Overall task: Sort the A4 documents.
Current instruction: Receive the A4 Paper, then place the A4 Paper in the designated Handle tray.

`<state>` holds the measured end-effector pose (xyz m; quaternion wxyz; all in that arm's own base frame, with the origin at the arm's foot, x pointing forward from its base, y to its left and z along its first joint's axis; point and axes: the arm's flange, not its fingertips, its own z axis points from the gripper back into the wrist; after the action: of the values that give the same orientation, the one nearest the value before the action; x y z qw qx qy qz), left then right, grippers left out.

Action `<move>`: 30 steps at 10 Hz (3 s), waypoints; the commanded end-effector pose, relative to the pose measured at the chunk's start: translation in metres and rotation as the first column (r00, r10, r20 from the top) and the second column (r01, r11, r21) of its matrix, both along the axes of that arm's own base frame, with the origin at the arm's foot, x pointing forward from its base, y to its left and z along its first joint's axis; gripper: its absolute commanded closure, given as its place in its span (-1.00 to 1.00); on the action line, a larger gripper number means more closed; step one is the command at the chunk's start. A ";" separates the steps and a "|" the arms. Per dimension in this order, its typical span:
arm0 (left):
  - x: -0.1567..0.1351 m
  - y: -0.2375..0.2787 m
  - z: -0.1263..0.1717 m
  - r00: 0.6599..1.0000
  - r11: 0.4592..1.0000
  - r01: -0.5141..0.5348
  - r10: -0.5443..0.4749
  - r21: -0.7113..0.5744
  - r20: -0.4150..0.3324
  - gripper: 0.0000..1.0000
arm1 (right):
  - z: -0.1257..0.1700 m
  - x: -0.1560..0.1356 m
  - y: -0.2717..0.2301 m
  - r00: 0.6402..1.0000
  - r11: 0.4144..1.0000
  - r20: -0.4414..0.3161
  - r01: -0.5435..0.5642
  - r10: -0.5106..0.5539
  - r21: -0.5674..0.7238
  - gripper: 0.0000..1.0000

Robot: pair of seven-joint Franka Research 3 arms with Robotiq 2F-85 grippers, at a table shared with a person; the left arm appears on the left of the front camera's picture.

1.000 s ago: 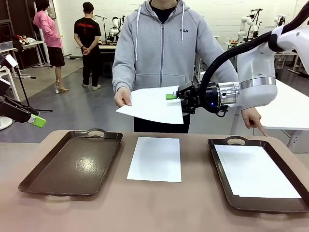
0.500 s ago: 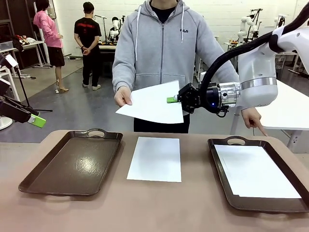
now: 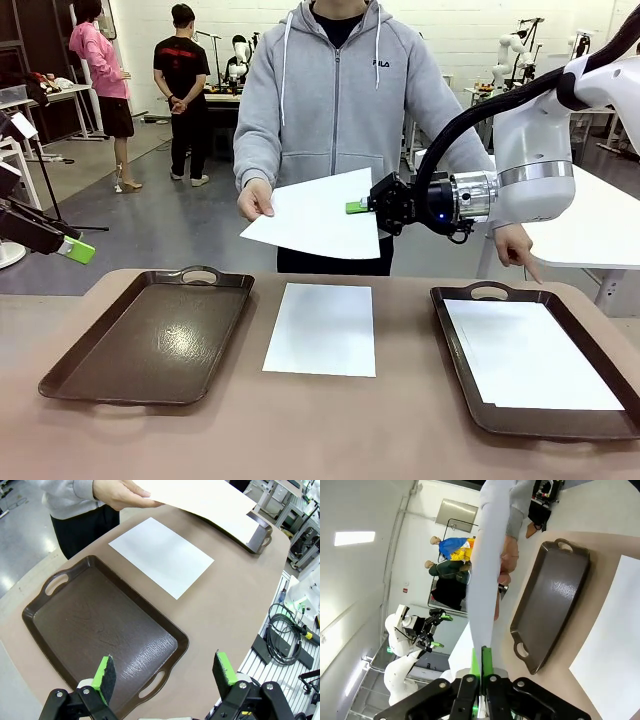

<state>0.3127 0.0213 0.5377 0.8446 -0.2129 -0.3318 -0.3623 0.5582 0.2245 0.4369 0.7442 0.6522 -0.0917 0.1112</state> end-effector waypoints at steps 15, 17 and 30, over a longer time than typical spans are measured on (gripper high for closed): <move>0.001 0.002 -0.002 1.000 1.000 0.023 -0.023 -0.012 0.013 -1.00 | 0.000 0.000 0.000 1.000 1.000 0.001 0.001 -0.001 -0.001 0.98; 0.001 0.002 -0.002 1.000 1.000 0.023 -0.023 -0.012 0.013 -1.00 | 0.025 -0.018 -0.030 1.000 0.999 -0.028 -0.012 0.011 -0.038 0.98; 0.001 0.002 -0.002 1.000 1.000 0.023 -0.023 -0.012 0.013 -1.00 | -0.003 -0.022 -0.245 0.988 0.975 -0.148 -0.077 0.047 -0.209 0.98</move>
<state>0.3127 0.0214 0.5378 0.8446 -0.2129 -0.3319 -0.3621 0.5265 -0.0127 0.4382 0.8085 0.5831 -0.0101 0.0789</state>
